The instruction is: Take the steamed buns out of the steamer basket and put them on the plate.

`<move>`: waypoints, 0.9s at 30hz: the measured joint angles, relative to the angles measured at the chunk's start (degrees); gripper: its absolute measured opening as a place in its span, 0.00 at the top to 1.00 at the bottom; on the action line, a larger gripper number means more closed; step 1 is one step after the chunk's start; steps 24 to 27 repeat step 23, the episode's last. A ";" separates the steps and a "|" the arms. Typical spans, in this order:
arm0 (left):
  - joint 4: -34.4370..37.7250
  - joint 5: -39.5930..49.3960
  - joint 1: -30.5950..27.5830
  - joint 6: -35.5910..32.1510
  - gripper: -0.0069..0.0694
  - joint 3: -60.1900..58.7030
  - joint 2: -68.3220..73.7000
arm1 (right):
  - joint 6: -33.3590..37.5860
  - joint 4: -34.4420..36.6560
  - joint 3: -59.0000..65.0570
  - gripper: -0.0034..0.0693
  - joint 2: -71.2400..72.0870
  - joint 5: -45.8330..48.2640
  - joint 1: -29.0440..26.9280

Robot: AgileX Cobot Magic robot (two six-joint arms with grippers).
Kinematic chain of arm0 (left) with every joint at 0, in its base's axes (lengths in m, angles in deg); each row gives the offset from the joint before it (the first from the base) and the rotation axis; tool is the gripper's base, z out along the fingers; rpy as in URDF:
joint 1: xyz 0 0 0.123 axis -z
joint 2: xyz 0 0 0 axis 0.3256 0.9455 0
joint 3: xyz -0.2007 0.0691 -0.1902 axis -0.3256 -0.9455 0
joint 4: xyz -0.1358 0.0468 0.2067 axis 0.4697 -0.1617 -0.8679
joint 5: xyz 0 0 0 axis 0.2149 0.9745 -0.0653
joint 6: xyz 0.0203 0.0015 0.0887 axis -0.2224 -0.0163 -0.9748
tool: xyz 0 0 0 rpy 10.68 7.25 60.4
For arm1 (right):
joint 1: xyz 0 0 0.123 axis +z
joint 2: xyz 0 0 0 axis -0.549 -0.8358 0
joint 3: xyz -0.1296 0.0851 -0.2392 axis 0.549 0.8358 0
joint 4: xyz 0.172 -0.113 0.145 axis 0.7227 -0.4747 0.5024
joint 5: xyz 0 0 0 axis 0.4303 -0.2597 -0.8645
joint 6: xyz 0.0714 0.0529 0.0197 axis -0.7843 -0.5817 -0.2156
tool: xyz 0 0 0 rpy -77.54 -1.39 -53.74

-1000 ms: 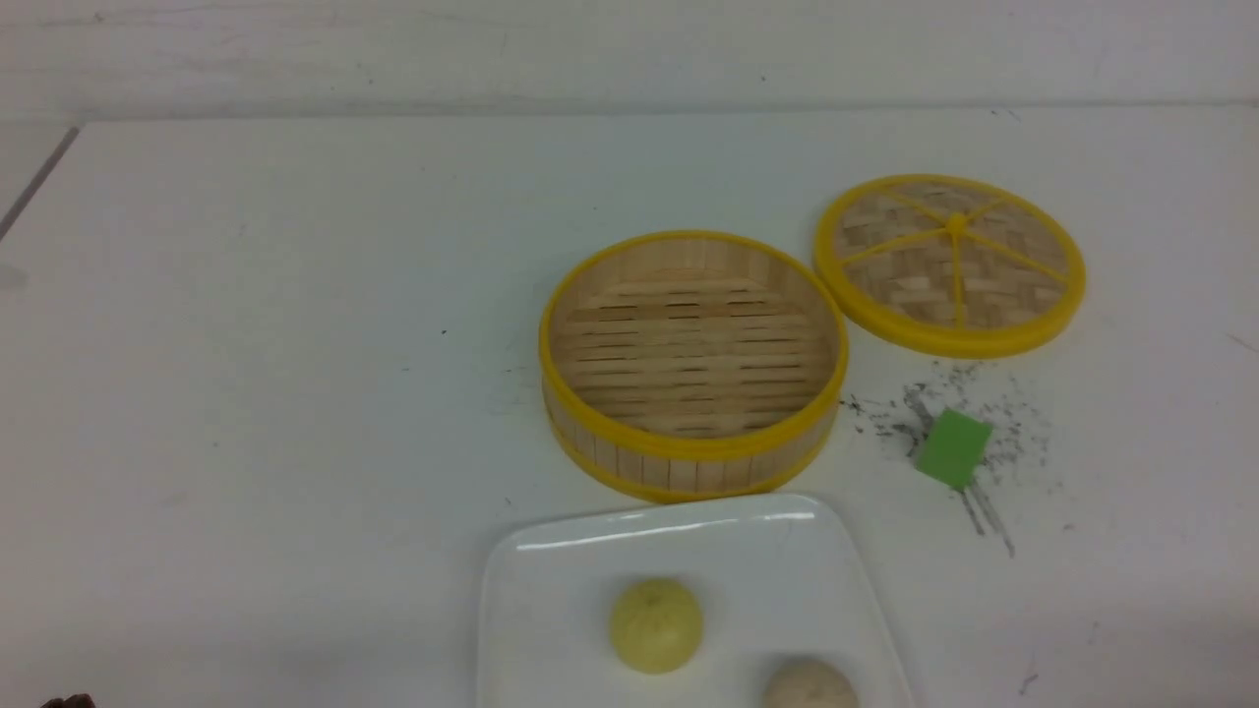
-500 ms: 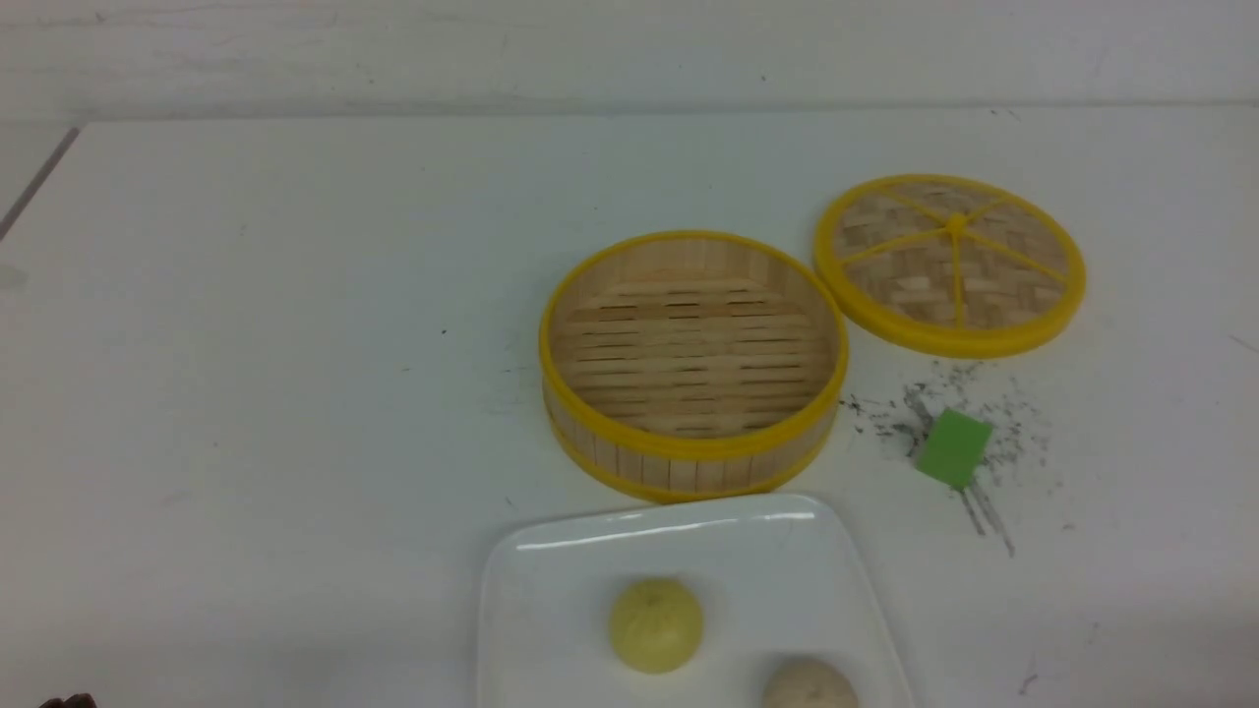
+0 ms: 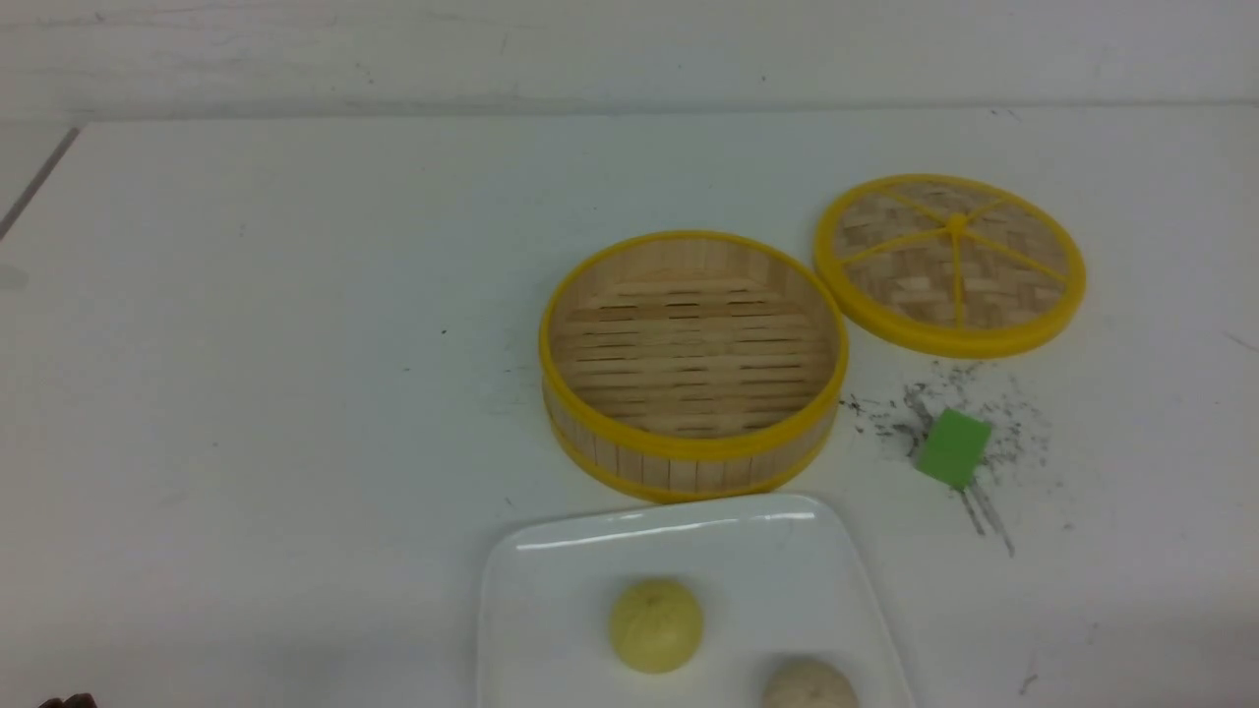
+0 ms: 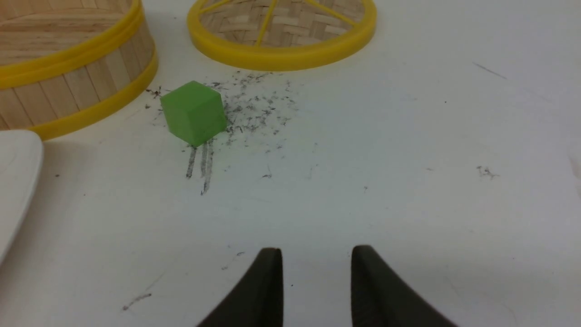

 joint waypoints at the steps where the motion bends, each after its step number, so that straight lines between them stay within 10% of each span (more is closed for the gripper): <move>1: 0.00 0.00 0.00 0.00 0.76 0.00 0.00 | 0.00 0.00 0.00 0.62 0.00 0.00 0.00; 27: 0.00 0.00 0.00 0.00 0.74 0.00 0.00 | 0.00 0.00 0.00 0.62 0.00 0.00 0.00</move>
